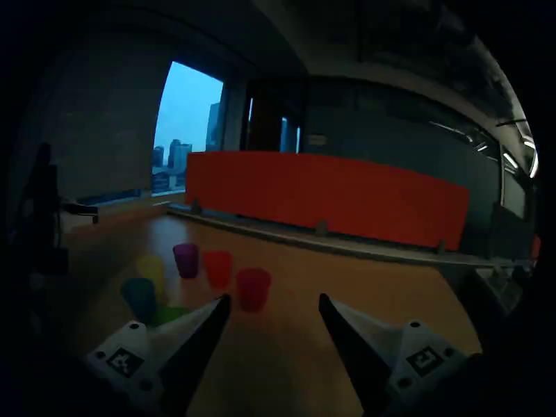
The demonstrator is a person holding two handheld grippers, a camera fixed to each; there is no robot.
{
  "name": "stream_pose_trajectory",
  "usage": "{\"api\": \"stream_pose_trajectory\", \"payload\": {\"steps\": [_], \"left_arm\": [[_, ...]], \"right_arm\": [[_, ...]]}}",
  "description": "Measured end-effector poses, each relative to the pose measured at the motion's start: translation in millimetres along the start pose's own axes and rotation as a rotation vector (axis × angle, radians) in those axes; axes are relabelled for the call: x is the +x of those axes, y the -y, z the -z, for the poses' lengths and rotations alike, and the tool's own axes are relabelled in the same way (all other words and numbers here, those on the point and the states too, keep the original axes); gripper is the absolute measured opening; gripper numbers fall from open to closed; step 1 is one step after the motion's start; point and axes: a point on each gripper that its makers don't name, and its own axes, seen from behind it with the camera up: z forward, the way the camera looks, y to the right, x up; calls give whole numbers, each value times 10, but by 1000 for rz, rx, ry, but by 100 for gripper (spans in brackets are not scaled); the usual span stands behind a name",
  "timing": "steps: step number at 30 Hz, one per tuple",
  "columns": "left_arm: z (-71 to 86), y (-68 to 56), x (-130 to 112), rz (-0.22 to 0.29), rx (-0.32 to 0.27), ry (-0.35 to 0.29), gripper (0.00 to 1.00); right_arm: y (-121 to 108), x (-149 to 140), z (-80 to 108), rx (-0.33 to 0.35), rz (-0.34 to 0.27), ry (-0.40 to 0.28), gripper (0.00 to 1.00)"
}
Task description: Pour water
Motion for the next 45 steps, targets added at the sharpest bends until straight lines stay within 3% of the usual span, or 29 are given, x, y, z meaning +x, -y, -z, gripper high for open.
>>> {"api": "stream_pose_trajectory", "payload": {"steps": [8,17,23,32,41,45], "left_arm": [[-6,60,288,49,48,-110,96],[-33,56,366,111,84,-200,97],[-70,59,314,97,107,-210,97],[-89,105,302,46,165,-222,97],[-139,188,113,35,234,-203,96],[-175,184,22,47,240,-200,97]], "right_arm": [[-286,336,13,-136,-28,-146,98],[-535,181,-7,-235,-120,-209,98],[-626,105,-19,-266,-164,-233,98],[-697,121,12,-292,-165,-237,98],[-667,167,55,-283,-151,-228,98],[-692,188,85,-296,-167,-233,98]]}}
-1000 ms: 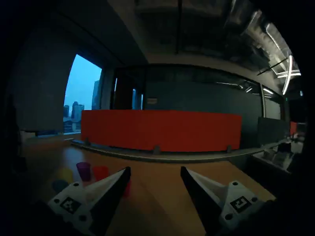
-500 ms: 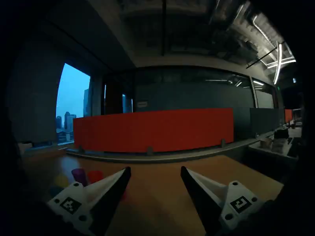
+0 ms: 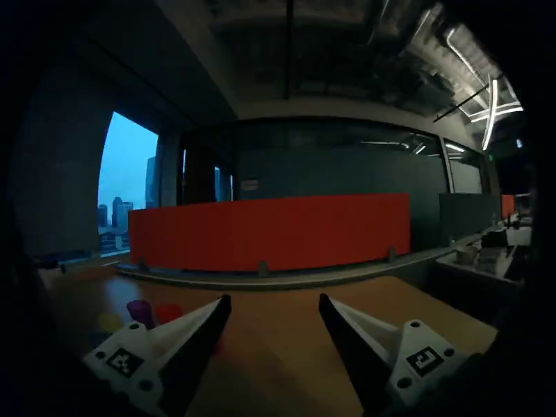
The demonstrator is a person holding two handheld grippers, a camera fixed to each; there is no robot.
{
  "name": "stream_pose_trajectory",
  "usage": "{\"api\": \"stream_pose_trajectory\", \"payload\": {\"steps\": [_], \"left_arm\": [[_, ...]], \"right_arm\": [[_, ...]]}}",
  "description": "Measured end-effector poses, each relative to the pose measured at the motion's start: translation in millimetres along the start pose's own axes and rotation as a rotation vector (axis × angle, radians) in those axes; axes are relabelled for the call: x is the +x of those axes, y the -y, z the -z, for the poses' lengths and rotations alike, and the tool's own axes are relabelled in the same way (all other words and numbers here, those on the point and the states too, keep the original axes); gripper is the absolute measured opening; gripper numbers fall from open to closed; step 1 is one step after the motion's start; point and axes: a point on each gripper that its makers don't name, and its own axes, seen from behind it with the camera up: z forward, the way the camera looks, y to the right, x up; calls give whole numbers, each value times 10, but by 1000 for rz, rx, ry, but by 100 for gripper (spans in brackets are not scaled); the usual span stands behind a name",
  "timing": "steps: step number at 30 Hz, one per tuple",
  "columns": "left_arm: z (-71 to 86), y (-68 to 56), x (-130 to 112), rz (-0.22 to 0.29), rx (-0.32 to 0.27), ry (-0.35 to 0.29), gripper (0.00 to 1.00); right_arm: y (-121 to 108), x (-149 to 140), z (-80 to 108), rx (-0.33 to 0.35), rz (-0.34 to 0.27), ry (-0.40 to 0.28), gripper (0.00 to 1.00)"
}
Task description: Pour water
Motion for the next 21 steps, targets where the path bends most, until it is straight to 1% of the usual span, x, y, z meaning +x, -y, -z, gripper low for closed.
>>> {"api": "stream_pose_trajectory", "payload": {"steps": [2,5,8,14,21], "left_arm": [[-10,11,-39,6,3,-1,96],[-18,61,-88,8,17,-2,97],[-18,95,-142,7,31,-3,97],[-29,65,-293,6,29,6,97],[-67,55,-382,22,30,9,97]], "right_arm": [[-8,-2,14,-4,-6,2,98],[-30,1,33,-17,-9,10,98],[-43,7,50,-29,-4,8,98],[1,-29,36,-34,12,21,98],[52,-40,8,-31,7,25,98]]}}
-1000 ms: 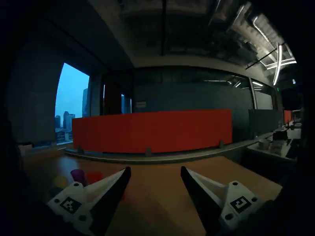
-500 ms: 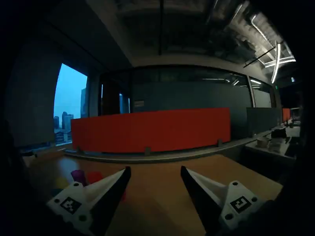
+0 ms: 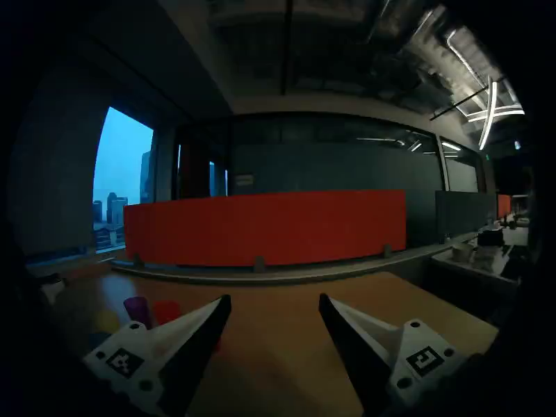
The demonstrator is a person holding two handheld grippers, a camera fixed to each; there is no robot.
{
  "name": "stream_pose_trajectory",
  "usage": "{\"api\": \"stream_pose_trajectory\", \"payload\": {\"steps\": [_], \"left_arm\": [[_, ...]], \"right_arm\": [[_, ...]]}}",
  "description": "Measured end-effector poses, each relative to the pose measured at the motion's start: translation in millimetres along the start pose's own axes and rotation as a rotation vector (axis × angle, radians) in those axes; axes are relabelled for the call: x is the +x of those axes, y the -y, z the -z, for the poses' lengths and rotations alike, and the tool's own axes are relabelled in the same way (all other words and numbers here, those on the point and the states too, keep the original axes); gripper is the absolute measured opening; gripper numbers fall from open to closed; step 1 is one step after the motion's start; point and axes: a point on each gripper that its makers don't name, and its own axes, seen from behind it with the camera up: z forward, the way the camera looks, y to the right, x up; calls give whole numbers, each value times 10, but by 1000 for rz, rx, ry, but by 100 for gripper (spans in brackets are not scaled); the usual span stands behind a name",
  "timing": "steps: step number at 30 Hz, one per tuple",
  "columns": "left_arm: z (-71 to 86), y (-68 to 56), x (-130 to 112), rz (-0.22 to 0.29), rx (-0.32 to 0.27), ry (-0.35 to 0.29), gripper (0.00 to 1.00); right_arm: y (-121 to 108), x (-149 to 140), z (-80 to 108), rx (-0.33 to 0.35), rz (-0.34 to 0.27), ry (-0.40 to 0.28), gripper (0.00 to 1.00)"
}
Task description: Pour water
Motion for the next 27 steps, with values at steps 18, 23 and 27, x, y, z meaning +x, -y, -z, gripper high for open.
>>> {"api": "stream_pose_trajectory", "payload": {"steps": [18,23,27], "left_arm": [[-69,-34,-230,1,-14,37,97],[-71,-60,-258,-20,-17,35,97],[-71,-51,-258,-18,-16,35,97]], "right_arm": [[-154,22,5,-24,-13,-5,98],[-165,33,8,-28,-12,-5,98],[-175,51,15,-31,-13,-7,98]]}}
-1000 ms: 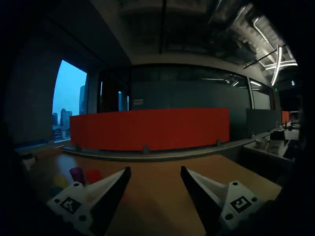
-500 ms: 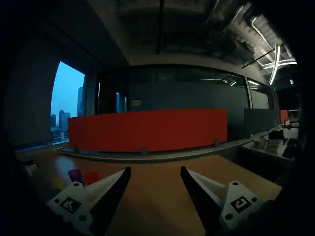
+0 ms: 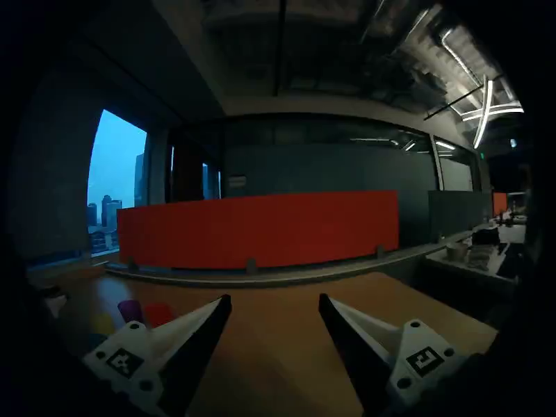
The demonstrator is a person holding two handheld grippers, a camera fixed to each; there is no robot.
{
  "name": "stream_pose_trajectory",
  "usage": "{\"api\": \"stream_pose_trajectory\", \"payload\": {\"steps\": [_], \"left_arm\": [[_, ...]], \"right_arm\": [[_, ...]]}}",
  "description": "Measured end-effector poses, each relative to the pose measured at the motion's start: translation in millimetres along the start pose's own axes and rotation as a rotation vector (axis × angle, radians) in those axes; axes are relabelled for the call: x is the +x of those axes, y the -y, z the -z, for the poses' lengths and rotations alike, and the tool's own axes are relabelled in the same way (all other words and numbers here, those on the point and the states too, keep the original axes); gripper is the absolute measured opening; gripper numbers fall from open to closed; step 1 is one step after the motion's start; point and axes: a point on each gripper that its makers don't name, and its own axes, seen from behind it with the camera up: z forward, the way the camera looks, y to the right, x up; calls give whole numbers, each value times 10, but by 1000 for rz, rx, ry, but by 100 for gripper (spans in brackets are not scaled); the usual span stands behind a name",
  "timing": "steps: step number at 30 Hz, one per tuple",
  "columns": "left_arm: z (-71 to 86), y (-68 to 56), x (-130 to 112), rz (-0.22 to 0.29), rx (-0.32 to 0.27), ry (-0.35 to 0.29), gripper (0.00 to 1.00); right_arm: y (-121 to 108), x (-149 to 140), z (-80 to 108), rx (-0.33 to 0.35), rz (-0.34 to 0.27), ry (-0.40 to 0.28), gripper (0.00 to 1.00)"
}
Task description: Pour water
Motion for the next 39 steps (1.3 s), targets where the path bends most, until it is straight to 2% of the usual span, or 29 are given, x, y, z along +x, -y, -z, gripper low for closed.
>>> {"api": "stream_pose_trajectory", "payload": {"steps": [12,23,29,39], "left_arm": [[10,-13,-12,-3,-3,0,97],[13,-12,-14,-3,-3,1,97],[17,-15,-15,-4,-3,1,97],[18,-14,-13,-4,-2,1,97]], "right_arm": [[-45,5,24,-3,-11,-1,98],[-54,71,51,-3,20,-41,98],[-127,12,49,-20,44,-52,98],[-63,-191,-41,9,23,-63,98]]}}
